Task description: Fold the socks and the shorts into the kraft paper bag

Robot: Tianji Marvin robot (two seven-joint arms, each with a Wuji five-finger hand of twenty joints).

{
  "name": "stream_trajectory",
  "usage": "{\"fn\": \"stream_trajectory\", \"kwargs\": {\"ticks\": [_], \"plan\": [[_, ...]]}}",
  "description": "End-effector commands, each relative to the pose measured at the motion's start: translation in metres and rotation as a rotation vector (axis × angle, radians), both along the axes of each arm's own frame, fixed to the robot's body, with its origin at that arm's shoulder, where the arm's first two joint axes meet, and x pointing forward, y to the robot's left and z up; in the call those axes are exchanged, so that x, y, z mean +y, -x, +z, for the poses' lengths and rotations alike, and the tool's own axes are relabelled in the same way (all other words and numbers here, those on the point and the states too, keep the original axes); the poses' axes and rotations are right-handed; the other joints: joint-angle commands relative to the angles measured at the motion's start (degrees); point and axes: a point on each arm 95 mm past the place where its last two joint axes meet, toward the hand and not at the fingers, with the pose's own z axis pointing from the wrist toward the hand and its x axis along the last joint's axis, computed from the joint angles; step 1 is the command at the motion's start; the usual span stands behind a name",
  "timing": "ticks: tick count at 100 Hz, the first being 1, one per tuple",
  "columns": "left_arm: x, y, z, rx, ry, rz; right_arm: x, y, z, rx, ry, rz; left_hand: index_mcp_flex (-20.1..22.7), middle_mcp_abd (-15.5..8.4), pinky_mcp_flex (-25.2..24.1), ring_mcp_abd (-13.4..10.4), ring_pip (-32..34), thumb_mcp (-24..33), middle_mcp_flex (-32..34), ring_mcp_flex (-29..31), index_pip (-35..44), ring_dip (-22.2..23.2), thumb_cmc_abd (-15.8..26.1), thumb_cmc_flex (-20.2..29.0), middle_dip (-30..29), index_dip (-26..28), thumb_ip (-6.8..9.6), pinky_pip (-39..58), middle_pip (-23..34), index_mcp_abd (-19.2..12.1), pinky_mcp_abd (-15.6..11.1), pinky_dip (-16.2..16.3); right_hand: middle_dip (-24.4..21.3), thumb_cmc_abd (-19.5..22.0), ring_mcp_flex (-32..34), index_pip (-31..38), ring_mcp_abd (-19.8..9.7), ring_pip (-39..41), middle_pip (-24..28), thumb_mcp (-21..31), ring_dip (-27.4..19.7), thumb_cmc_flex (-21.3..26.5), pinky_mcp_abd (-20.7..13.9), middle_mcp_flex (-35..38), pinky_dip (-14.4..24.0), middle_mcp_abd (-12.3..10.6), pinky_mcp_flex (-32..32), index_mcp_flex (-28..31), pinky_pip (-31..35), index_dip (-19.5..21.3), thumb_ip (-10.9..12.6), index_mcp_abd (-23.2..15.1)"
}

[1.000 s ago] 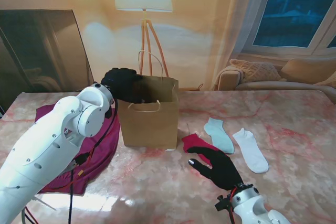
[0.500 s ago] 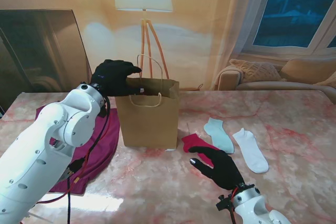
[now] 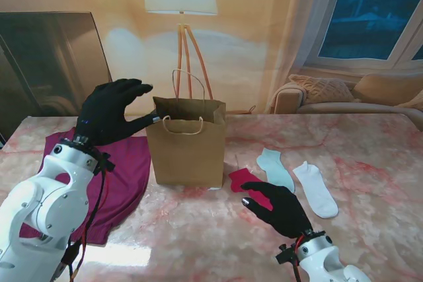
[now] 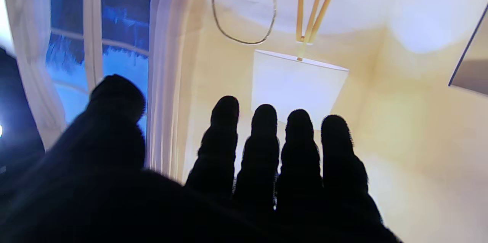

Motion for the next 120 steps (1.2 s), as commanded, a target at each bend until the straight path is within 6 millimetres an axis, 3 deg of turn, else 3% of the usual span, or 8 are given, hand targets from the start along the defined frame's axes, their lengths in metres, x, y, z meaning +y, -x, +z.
{"fn": "stream_trajectory", "kwargs": {"ticks": [1, 32, 62, 69, 85, 92, 102, 120], "plan": [[-0.001, 0.011, -0.012, 0.02, 0.011, -0.015, 0.001, 0.003, 0.002, 0.001, 0.006, 0.006, 0.6, -1.3, -0.4, -0.6, -1.1, -1.4, 0.6, -0.3, -0.9, 0.1, 1.5, 0.7, 0.0, 0.7, 3.72, -0.8, -1.5, 0.2, -0.4, 0.3, 0.0, 0.3, 1.4, 0.8, -0.4, 0.8, -0.4, -0.6, 0.5, 0.6, -1.0, 1.4, -1.3, 0.4, 0.0, 0.2, 1.0, 0.3, -1.2, -1.3], [0.014, 0.052, -0.075, 0.067, 0.073, 0.003, -0.001, -0.007, 0.016, 0.004, 0.114, 0.05, 0.5, -1.0, -0.9, -0.5, -1.6, -7.9, 0.2, -0.9, -1.4, 0.0, 3.6, 3.3, -0.1, 1.1, 4.97, -1.7, -2.0, 0.4, -0.5, -0.1, -0.1, 0.0, 1.9, 0.6, -0.4, 1.0, -0.6, -0.4, 0.6, 0.4, -1.2, 1.0, -1.4, 0.3, 0.7, -0.3, 1.4, 0.2, -1.2, -1.1], [0.021, 0.065, -0.124, 0.146, 0.117, 0.032, -0.002, -0.047, 0.03, 0.016, 0.221, 0.025, 0.9, -1.0, -1.0, -0.6, -1.5, -8.9, 0.2, -1.0, -1.3, 0.1, 3.6, 4.8, -0.1, 1.2, 5.39, -1.8, -1.9, 0.3, -0.8, -0.1, 0.4, -0.5, 4.3, 1.2, -0.5, 2.0, 0.5, 2.4, 1.1, 4.1, -0.9, 2.1, -1.0, -0.2, 3.2, 0.3, 3.2, 0.5, -0.6, -0.8], [0.019, 0.067, -0.134, 0.158, 0.146, 0.02, 0.001, -0.059, 0.029, 0.027, 0.233, 0.01, 1.0, -1.0, -1.2, -0.6, -1.4, -8.8, 0.2, -1.1, -1.2, 0.1, 3.4, 5.2, -0.1, 1.2, 5.54, -1.6, -1.9, 0.4, -0.8, 0.0, 0.7, -3.2, 4.6, 1.3, -0.5, 2.1, 1.0, 9.3, 1.2, 1.7, -0.9, 1.6, -1.5, -0.1, 3.5, -0.9, 4.2, 0.4, -1.3, -0.3], [0.011, 0.071, -0.148, 0.186, 0.148, -0.004, 0.008, -0.085, 0.022, 0.065, 0.259, -0.018, 0.7, -2.4, -1.8, -1.4, -1.6, -9.0, -0.3, -1.4, -1.3, 0.0, 3.8, 5.2, -0.5, 1.2, 5.74, -1.6, -2.2, -0.6, -0.6, 0.0, 1.3, -4.8, 4.7, 2.0, -1.0, 2.4, 2.3, 17.7, 1.1, 1.9, -1.2, -0.1, -2.1, -0.2, 4.0, -2.7, 5.0, 0.4, -2.1, 0.2], [0.01, 0.073, -0.152, 0.19, 0.152, -0.011, 0.013, -0.092, 0.018, 0.088, 0.242, -0.03, 0.7, -2.5, -2.0, -1.5, -1.7, -9.1, -0.4, -1.5, -1.3, -0.1, 4.0, 5.2, -0.7, 1.2, 5.83, -1.7, -2.3, -0.8, -0.7, 0.0, 1.4, -1.9, 4.6, 1.8, -1.7, 2.1, 2.5, 21.4, 0.8, 5.5, -1.4, -0.6, -2.1, -0.1, 4.3, -3.8, 5.4, 0.2, -1.5, 0.9], [0.008, 0.075, -0.156, 0.189, 0.161, -0.015, 0.019, -0.104, 0.013, 0.091, 0.248, -0.045, 0.5, -2.3, -2.0, -1.5, -1.7, -9.4, -0.5, -1.5, -1.3, -0.2, 4.3, 5.3, -0.8, 1.2, 5.95, -1.7, -2.2, -0.6, -0.8, 0.0, 1.8, -3.8, 4.3, 3.0, -2.1, 2.0, 3.3, 27.2, 0.0, 11.7, -1.6, -1.4, -2.3, -0.3, 4.3, -4.4, 6.0, 0.1, -1.8, 1.1], [0.005, 0.075, -0.164, 0.211, 0.164, -0.035, 0.029, -0.127, 0.002, 0.116, 0.336, -0.056, -0.2, -2.1, -2.4, -1.6, -1.9, -10.0, -1.2, -2.2, -1.5, -0.3, 3.8, 5.4, -1.0, 1.1, 6.12, -1.9, -2.3, -0.3, -0.8, -0.1, 3.2, -12.6, 5.8, 6.3, -2.9, 3.4, 6.5, 33.6, -0.6, 22.8, -1.6, -2.6, -2.2, -0.4, 6.2, -6.5, 8.6, -0.5, -5.0, 1.2]]}}
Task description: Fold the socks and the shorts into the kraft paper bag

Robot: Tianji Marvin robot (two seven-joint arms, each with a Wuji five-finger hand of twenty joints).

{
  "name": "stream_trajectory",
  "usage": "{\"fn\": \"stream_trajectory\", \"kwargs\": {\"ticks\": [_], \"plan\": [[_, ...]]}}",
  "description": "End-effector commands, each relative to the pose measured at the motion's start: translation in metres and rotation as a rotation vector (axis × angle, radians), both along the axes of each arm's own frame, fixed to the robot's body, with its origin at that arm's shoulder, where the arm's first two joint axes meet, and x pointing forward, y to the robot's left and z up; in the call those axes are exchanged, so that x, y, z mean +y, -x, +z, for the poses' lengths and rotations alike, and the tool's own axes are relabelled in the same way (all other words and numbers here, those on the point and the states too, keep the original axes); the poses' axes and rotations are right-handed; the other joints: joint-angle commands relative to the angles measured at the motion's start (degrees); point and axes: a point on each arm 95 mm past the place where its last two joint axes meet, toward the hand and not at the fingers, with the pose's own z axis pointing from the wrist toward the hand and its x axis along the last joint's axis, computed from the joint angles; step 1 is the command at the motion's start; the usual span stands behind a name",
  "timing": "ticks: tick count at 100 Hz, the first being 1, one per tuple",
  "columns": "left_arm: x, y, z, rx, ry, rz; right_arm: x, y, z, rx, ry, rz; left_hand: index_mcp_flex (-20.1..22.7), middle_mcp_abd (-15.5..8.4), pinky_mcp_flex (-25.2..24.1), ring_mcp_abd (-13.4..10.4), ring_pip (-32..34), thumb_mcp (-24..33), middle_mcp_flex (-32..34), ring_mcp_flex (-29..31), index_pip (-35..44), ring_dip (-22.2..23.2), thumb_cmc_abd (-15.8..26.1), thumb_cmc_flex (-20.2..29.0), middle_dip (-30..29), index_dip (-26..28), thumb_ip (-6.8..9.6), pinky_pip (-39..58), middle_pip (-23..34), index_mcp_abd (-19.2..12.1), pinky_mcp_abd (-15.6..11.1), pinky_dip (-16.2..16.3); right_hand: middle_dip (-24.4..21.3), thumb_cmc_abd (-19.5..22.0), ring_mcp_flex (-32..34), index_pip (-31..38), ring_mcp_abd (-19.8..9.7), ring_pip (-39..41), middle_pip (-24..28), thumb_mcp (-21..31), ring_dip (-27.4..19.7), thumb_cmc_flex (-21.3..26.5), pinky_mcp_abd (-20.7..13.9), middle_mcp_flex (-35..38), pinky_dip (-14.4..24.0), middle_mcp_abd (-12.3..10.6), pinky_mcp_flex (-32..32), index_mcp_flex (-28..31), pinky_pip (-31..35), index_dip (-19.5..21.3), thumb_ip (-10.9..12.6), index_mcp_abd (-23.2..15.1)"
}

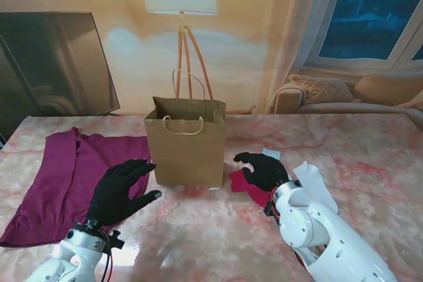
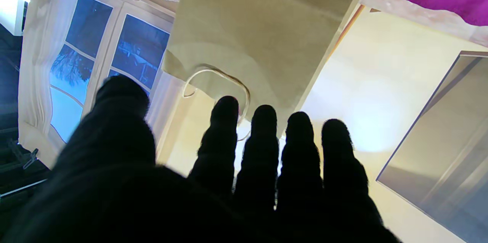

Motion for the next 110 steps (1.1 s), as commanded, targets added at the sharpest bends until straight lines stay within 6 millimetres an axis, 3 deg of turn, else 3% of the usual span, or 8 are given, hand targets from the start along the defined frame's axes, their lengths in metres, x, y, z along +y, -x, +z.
{"fn": "stream_trajectory", "kwargs": {"ticks": [1, 14, 31, 47, 62, 76, 89, 110], "plan": [[-0.002, 0.002, -0.007, 0.023, 0.001, -0.011, 0.006, -0.007, -0.001, -0.003, 0.027, 0.001, -0.2, -1.8, -0.4, -1.6, -1.6, -1.1, -1.2, -1.1, -1.0, -0.3, 1.3, 1.3, -1.0, 0.5, 2.41, -0.6, -1.5, -0.2, -0.8, -0.1, 1.1, -4.3, 2.0, 2.2, -2.2, 1.5, 1.8, 3.9, -0.6, 3.3, -1.5, -1.3, -1.6, -0.5, 1.6, -2.0, 2.6, -0.6, -3.8, 0.3], [-0.002, 0.002, -0.011, 0.036, -0.003, -0.017, 0.013, -0.024, -0.009, -0.041, 0.105, 0.008, -0.3, -1.9, -0.5, -1.7, -1.7, -1.4, -1.4, -1.4, -1.1, -0.4, 1.3, 1.4, -1.0, 0.5, 2.52, -0.7, -1.5, 0.0, -0.9, -0.1, 1.5, -12.6, 4.1, 6.6, -2.9, 1.9, 2.9, 11.4, -0.9, 4.8, -1.0, 0.1, -1.5, -1.7, 4.4, -1.6, 4.6, -2.2, -4.2, -1.2], [-0.001, 0.003, -0.014, 0.041, 0.004, -0.012, 0.02, -0.038, -0.019, -0.053, 0.184, 0.036, 0.0, -1.7, -0.5, -1.8, -1.7, -1.7, -1.4, -1.4, -1.0, -0.5, 1.3, 1.7, -1.1, 0.6, 2.62, -0.7, -1.5, 0.0, -0.8, -0.1, 1.7, -18.8, 4.0, 9.5, -3.0, 1.7, 3.4, 14.9, -0.8, 2.8, -0.1, -0.4, -0.9, -2.4, 4.8, -2.7, 5.5, -4.2, -4.5, -2.0], [0.0, 0.003, -0.015, 0.041, 0.001, -0.019, 0.023, -0.049, -0.03, -0.033, 0.252, 0.042, -0.1, -1.8, -0.7, -1.8, -1.7, -1.9, -1.5, -1.4, -1.0, -0.5, 1.3, 1.8, -1.1, 0.6, 2.66, -1.0, -1.5, -0.1, -0.8, -0.3, 2.0, -21.1, 3.2, 10.2, -2.5, 1.7, 4.0, 15.4, -0.4, 0.4, 1.7, -1.5, 0.7, -2.1, 4.8, -3.6, 6.5, -5.2, -4.8, -1.6], [0.0, 0.002, -0.015, 0.041, 0.002, -0.02, 0.023, -0.058, -0.039, -0.035, 0.318, 0.057, -0.1, -1.6, -0.7, -1.7, -1.8, -2.1, -1.7, -1.7, -1.0, -0.6, 1.4, 1.8, -1.1, 0.6, 2.7, -1.2, -1.6, 0.0, -0.8, -0.4, 2.5, -22.1, 3.3, 10.7, -2.1, 2.9, 5.1, 15.9, 1.4, -1.2, 2.9, -2.0, 4.8, -2.2, 5.5, -4.2, 9.2, -6.1, -4.9, -1.5], [0.004, 0.0, -0.019, 0.058, -0.006, -0.013, 0.022, -0.065, -0.05, -0.014, 0.348, 0.06, -0.3, -1.3, -0.7, -1.8, -2.1, -2.2, -2.7, -2.7, -1.1, -0.8, 1.5, 2.0, -1.2, 0.6, 2.75, -1.3, -1.8, 0.1, -1.1, -0.4, 3.0, -21.4, 2.0, 9.7, -1.3, 3.8, 6.2, 15.5, 3.3, -0.9, 3.8, -6.0, 8.3, -1.2, 4.4, -7.5, 10.1, -7.2, -4.9, 1.0], [0.007, -0.001, -0.022, 0.077, -0.007, -0.012, 0.021, -0.072, -0.06, 0.008, 0.37, 0.058, -0.3, -1.4, -0.9, -1.9, -2.0, -2.3, -2.8, -2.8, -1.0, -0.8, 1.6, 2.1, -1.2, 0.6, 2.79, -1.4, -1.8, -0.1, -1.2, -0.4, 3.5, -21.4, 3.4, 9.9, -1.1, 10.9, 8.1, 15.4, 10.9, -1.6, 3.2, -8.3, 17.2, -0.8, 6.5, -9.6, 15.9, -8.5, -5.0, 2.0], [0.011, -0.002, -0.022, 0.081, -0.02, 0.001, 0.023, -0.077, -0.069, 0.032, 0.365, 0.055, -0.1, -1.2, -1.0, -1.8, -2.0, -2.5, -3.0, -3.1, -0.8, -0.9, 1.8, 2.3, -1.2, 0.8, 2.85, -1.4, -1.8, -0.3, -1.3, -0.4, 4.9, -21.8, 4.6, 10.7, -1.7, 26.0, 11.6, 15.3, 23.0, -2.7, 2.4, -6.6, 23.7, -1.7, 8.5, -10.0, 21.6, -9.0, -5.1, 1.7]]}}
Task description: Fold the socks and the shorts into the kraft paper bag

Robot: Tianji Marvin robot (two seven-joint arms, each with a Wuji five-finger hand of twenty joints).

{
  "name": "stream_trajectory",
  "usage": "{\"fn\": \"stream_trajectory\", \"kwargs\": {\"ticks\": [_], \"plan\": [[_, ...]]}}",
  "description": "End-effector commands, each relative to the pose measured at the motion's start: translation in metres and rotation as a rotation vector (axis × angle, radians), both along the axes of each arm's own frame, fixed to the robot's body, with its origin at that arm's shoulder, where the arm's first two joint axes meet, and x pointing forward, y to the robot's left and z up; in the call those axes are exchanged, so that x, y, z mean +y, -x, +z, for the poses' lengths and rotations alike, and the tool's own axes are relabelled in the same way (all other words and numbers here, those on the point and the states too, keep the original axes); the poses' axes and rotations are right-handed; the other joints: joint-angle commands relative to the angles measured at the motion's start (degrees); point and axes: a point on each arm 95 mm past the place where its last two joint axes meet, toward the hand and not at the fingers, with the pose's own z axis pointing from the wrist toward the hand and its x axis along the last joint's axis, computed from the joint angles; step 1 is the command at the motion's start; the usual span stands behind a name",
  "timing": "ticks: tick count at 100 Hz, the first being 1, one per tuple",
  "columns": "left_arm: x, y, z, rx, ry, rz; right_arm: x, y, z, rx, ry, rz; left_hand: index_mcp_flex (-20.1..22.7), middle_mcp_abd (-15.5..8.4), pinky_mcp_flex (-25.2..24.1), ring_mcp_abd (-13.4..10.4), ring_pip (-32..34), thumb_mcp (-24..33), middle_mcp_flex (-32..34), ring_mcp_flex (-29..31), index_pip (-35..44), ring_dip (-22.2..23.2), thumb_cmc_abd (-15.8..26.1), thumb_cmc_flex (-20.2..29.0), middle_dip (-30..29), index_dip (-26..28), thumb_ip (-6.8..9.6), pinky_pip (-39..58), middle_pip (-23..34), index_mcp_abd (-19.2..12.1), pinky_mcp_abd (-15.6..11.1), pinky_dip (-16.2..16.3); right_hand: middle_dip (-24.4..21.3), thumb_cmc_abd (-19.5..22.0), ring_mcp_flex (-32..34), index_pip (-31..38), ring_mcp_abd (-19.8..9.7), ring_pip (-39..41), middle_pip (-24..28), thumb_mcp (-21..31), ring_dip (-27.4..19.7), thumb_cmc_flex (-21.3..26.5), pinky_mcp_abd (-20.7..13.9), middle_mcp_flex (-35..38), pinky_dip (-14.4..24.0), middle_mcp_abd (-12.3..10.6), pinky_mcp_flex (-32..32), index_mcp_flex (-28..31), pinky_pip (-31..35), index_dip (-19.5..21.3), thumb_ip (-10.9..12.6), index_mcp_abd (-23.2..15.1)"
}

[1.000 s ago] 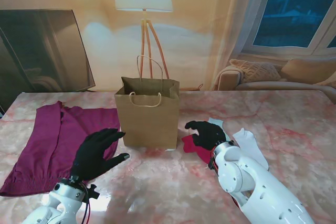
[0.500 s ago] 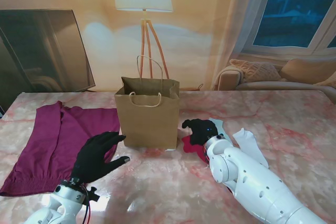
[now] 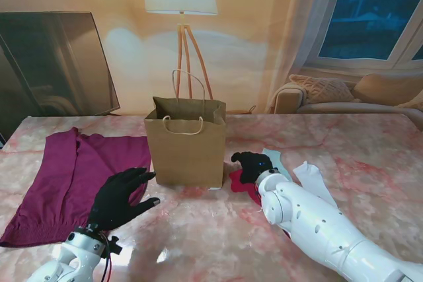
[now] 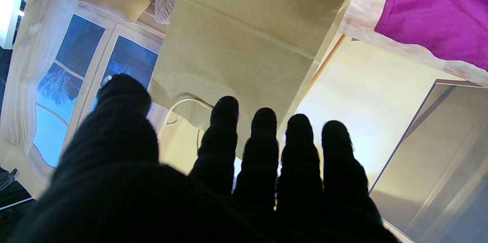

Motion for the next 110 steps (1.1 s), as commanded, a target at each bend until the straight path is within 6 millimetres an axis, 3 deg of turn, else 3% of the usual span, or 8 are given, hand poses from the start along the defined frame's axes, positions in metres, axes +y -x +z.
{"fn": "stream_trajectory", "kwargs": {"ticks": [1, 24, 38, 58, 68, 80, 97, 110], "plan": [[0.001, 0.001, 0.0, -0.001, 0.002, 0.006, 0.007, 0.002, -0.006, 0.008, -0.001, 0.013, -0.1, -1.2, -0.8, -1.7, -1.2, -1.3, -1.7, -2.3, -0.7, -0.3, 1.5, 1.0, -0.5, 0.8, 2.85, -0.7, -1.2, -0.4, -1.3, -0.4, 1.4, -2.1, 2.0, 1.3, -0.3, 6.0, 2.6, 2.2, 4.4, -1.5, -0.4, -0.1, 3.0, -0.5, 0.7, -2.4, 3.1, -1.1, -2.5, 0.5], [0.003, 0.0, 0.0, -0.001, -0.005, 0.009, 0.009, -0.002, -0.006, 0.021, 0.02, 0.005, 0.4, -1.3, -1.3, -1.7, -1.2, -1.6, -1.8, -2.5, -0.4, -0.3, 1.6, 1.0, -0.5, 1.0, 2.9, -1.2, -1.3, -0.8, -1.4, -0.6, 14.1, -5.2, 2.9, 2.5, -0.7, 17.0, 20.4, 2.6, 13.4, -4.7, -0.2, 5.4, 3.5, -5.7, 0.9, -1.1, 4.6, -1.7, -2.9, -0.4], [0.005, 0.001, 0.0, 0.005, -0.005, 0.012, 0.008, -0.004, -0.008, 0.023, 0.047, -0.006, 1.1, -1.4, -1.1, -1.8, -1.2, -1.8, -1.7, -2.3, 0.0, -0.4, 1.7, 1.1, -0.5, 1.2, 2.92, -1.3, -1.2, -1.1, -1.4, -0.7, 30.2, -11.3, 5.9, 5.3, -1.8, 23.2, 27.1, 0.2, 17.3, -2.6, 1.4, 12.2, 4.1, -8.1, 2.4, 6.6, 8.4, 0.3, -12.2, -4.4], [0.005, 0.001, -0.001, 0.017, -0.007, 0.008, 0.006, -0.006, -0.012, 0.009, 0.057, -0.027, 1.5, -1.6, -0.7, -2.0, -1.3, -2.4, -1.7, -2.4, 0.3, -0.5, 2.3, 0.9, -0.5, 1.4, 2.96, -1.1, -1.3, -1.5, -1.4, -0.6, 39.7, -15.4, 8.7, 21.1, -1.8, 27.6, 29.8, -1.8, 18.8, -2.8, 2.6, 18.6, 4.9, -9.7, 4.2, 23.7, 14.4, 16.3, -14.5, -22.3], [0.005, 0.001, -0.001, 0.018, -0.002, 0.009, 0.005, -0.006, -0.013, -0.013, 0.044, -0.035, 1.6, -1.6, -0.6, -2.0, -1.3, -2.7, -1.8, -2.4, 0.3, -0.5, 2.4, 1.1, -0.6, 1.5, 3.04, -1.0, -1.3, -1.6, -1.3, -0.5, 36.2, -16.1, 4.7, 24.0, -0.8, 22.2, 24.1, -2.6, 16.4, -2.9, 0.3, 13.5, 4.9, -8.1, 3.9, 27.2, 15.3, 21.6, -15.1, -24.3], [0.005, 0.001, -0.001, 0.018, -0.003, 0.012, 0.002, -0.007, -0.01, -0.021, 0.025, -0.051, 1.8, -1.5, -0.7, -2.0, -1.3, -3.0, -1.8, -2.4, 0.4, -0.6, 2.4, 1.2, -0.6, 1.6, 3.1, -1.0, -1.3, -1.6, -1.3, -0.5, 20.3, -17.1, -0.4, 23.5, -0.4, 8.7, 13.3, -2.4, 6.7, -3.0, -1.3, 7.4, 5.3, -4.9, 3.0, 28.1, 14.5, 24.0, -15.4, -24.0], [0.005, 0.0, -0.001, 0.019, 0.002, 0.012, -0.001, -0.008, -0.002, -0.061, -0.036, -0.069, 2.1, -1.6, -0.7, -2.0, -1.3, -3.4, -1.8, -2.4, 0.6, -0.6, 2.6, 1.3, -0.6, 1.7, 3.18, -1.0, -1.2, -1.7, -1.3, -0.5, 8.9, -19.9, 7.6, 23.5, 0.4, 1.0, 9.3, -2.2, -1.1, -3.2, 0.3, 18.1, 4.8, -5.5, 6.4, 28.9, 13.8, 25.7, -16.2, -25.0], [0.005, -0.002, -0.001, 0.019, 0.003, 0.007, -0.003, -0.009, 0.007, -0.109, -0.073, -0.072, 2.0, -1.5, -0.7, -1.9, -1.3, -3.7, -1.8, -2.5, 0.6, -0.6, 2.7, 1.5, -0.6, 1.7, 3.24, -0.9, -1.3, -1.9, -1.4, -0.5, 6.3, -18.2, 16.4, 24.2, -0.4, 1.3, 7.4, -2.0, -1.4, -2.7, 1.1, 30.7, 4.6, -6.7, 10.2, 33.1, 15.5, 13.1, -15.6, -24.9]]}}
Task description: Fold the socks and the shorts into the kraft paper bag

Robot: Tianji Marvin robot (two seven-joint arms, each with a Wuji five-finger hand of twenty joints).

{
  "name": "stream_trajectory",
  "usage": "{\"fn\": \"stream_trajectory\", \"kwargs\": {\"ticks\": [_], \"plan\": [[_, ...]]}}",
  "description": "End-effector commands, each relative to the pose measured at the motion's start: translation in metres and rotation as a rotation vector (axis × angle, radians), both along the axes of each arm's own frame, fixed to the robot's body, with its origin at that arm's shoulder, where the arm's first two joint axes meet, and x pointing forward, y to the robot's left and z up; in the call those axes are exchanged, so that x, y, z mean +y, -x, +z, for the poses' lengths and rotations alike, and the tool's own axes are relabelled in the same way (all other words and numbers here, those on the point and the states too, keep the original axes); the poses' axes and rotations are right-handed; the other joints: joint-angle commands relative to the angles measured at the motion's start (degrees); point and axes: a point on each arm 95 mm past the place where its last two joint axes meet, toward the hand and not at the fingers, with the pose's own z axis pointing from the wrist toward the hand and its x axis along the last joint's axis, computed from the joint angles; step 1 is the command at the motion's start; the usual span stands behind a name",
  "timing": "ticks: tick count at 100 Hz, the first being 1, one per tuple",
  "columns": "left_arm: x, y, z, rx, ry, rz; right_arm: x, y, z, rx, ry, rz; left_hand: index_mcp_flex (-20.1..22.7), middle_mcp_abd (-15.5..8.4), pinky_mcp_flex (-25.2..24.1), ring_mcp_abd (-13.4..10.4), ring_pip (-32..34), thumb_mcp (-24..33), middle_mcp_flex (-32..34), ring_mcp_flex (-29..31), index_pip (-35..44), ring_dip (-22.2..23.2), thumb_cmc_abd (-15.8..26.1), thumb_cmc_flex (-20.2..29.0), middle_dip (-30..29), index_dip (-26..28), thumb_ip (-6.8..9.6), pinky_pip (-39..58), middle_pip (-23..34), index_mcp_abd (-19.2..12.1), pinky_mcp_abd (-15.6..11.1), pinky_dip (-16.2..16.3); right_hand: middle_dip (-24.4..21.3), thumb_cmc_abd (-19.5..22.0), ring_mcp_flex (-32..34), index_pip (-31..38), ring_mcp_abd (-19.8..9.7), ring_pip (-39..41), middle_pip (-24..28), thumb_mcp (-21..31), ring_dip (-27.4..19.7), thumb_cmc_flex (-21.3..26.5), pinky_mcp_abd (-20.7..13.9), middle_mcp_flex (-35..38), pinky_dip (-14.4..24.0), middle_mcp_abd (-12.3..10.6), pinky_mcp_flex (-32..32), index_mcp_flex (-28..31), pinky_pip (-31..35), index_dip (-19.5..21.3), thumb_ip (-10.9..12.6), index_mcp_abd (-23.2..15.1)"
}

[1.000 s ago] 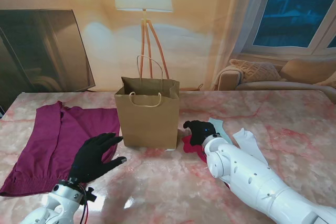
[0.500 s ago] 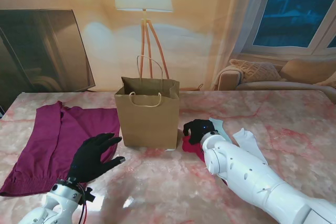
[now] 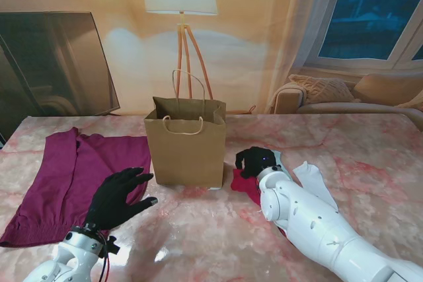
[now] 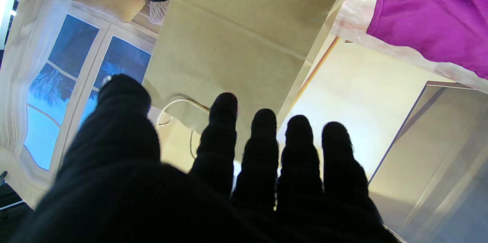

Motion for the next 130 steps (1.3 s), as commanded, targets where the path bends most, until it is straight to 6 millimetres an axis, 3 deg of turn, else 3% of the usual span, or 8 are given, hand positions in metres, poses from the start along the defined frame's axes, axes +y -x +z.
{"fn": "stream_trajectory", "kwargs": {"ticks": [1, 15, 30, 41, 64, 99, 115, 130], "plan": [[0.0, 0.0, 0.0, 0.003, 0.002, -0.004, 0.003, 0.002, 0.004, -0.009, 0.001, 0.025, 0.6, -1.4, -0.1, -1.8, -1.2, -1.8, -1.3, -1.9, 0.4, -0.5, 2.2, 0.8, -0.6, 0.5, 3.22, -0.7, -1.1, -1.0, -1.3, -0.3, -0.9, -0.6, 3.8, 3.0, 0.0, 0.4, -1.0, 0.4, -0.5, 0.8, 0.8, 5.2, 1.9, -1.7, 2.1, 2.6, 3.1, -4.6, -1.6, -1.1], [0.0, -0.001, 0.0, 0.001, 0.007, -0.001, -0.001, 0.004, 0.012, -0.033, -0.023, 0.042, 0.7, -1.4, 0.0, -1.8, -1.2, -2.1, -1.3, -1.9, 0.5, -0.6, 2.3, 0.8, -0.6, 0.6, 3.26, -0.7, -1.1, -1.0, -1.4, -0.2, 3.0, 1.4, 8.0, 3.3, 0.0, 5.5, 0.1, 2.0, 3.0, 1.2, 1.1, 11.2, 2.7, -0.7, 4.6, 4.0, 5.9, -8.0, -1.0, -0.4], [-0.001, -0.001, -0.001, 0.004, 0.011, 0.0, -0.004, 0.007, 0.018, -0.112, -0.047, 0.057, 0.7, -1.5, -0.1, -1.8, -1.2, -2.5, -1.3, -2.0, 0.5, -0.6, 2.5, 0.9, -0.6, 0.6, 3.33, -0.7, -1.1, -1.0, -1.3, -0.2, 5.2, 2.1, 7.6, 2.9, -0.1, 7.5, 1.0, 2.4, 4.5, 0.6, 1.3, 11.7, 2.7, -0.9, 4.3, 4.4, 6.1, -9.1, -1.0, -0.5], [-0.001, -0.001, -0.002, 0.005, 0.014, -0.001, -0.008, 0.012, 0.021, -0.155, -0.058, 0.064, 0.6, -1.5, -0.2, -1.8, -1.3, -2.6, -1.3, -2.0, 0.5, -0.6, 2.5, 1.0, -0.6, 0.6, 3.38, -0.7, -1.2, -1.1, -1.4, -0.2, 4.1, 2.2, 4.0, 2.9, -0.6, 4.7, -1.0, 1.3, 3.4, 0.5, 1.7, 10.6, 1.3, -2.2, 0.4, 4.4, 2.2, -10.9, -1.0, -1.5], [-0.002, -0.001, -0.003, 0.002, 0.012, -0.006, -0.028, 0.028, 0.02, -0.208, -0.059, 0.109, 0.7, -1.3, -0.2, -1.7, -1.3, -3.1, -1.3, -2.0, 0.5, -0.6, 2.7, 1.2, -0.6, 0.7, 3.45, -0.7, -1.2, -1.1, -1.4, -0.2, 4.0, 2.1, -1.4, 3.6, -1.4, 2.6, -1.3, 0.8, 2.5, -0.2, 1.3, 4.0, 1.2, -1.9, -4.0, 4.5, -1.4, -12.6, -1.2, -2.3], [-0.005, 0.0, -0.005, 0.009, 0.013, -0.011, -0.064, 0.065, 0.015, -0.245, -0.036, 0.209, 0.6, -1.3, -0.3, -1.7, -1.3, -3.6, -1.5, -2.2, 0.4, -0.6, 2.8, 1.4, -0.5, 0.8, 3.52, -0.8, -1.3, -1.1, -1.4, -0.3, 3.4, 3.0, -5.6, 3.6, -2.6, 0.6, -0.9, 1.0, 1.6, -1.2, 0.4, -1.3, 1.2, -2.5, -8.2, 3.7, -7.9, -11.5, -1.4, -4.1], [-0.007, 0.0, -0.004, 0.003, 0.013, -0.016, -0.078, 0.077, 0.009, -0.228, 0.021, 0.27, 0.6, -1.2, -0.3, -1.7, -1.3, -3.7, -1.4, -2.2, 0.4, -0.6, 2.8, 1.6, -0.5, 0.8, 3.56, -0.8, -1.3, -1.0, -1.4, -0.3, 1.1, 3.6, -13.5, 2.7, -3.9, -5.6, -2.2, 0.6, -2.4, -2.0, 0.1, -4.8, -1.1, -2.6, -13.5, 3.1, -16.8, -10.7, -1.5, -5.6], [-0.009, 0.0, -0.003, 0.002, 0.012, -0.021, -0.089, 0.082, 0.003, -0.199, 0.075, 0.312, 0.5, -1.3, -0.4, -1.7, -1.3, -3.9, -1.5, -2.3, 0.4, -0.6, 2.8, 1.6, -0.5, 0.8, 3.58, -0.9, -1.3, -1.0, -1.4, -0.3, -0.3, 3.4, -17.1, 2.4, -4.4, -7.7, -3.6, 0.7, -4.5, -2.4, -0.1, -7.4, -2.4, -2.5, -16.4, 3.2, -20.3, -10.3, -1.6, -6.6]]}}
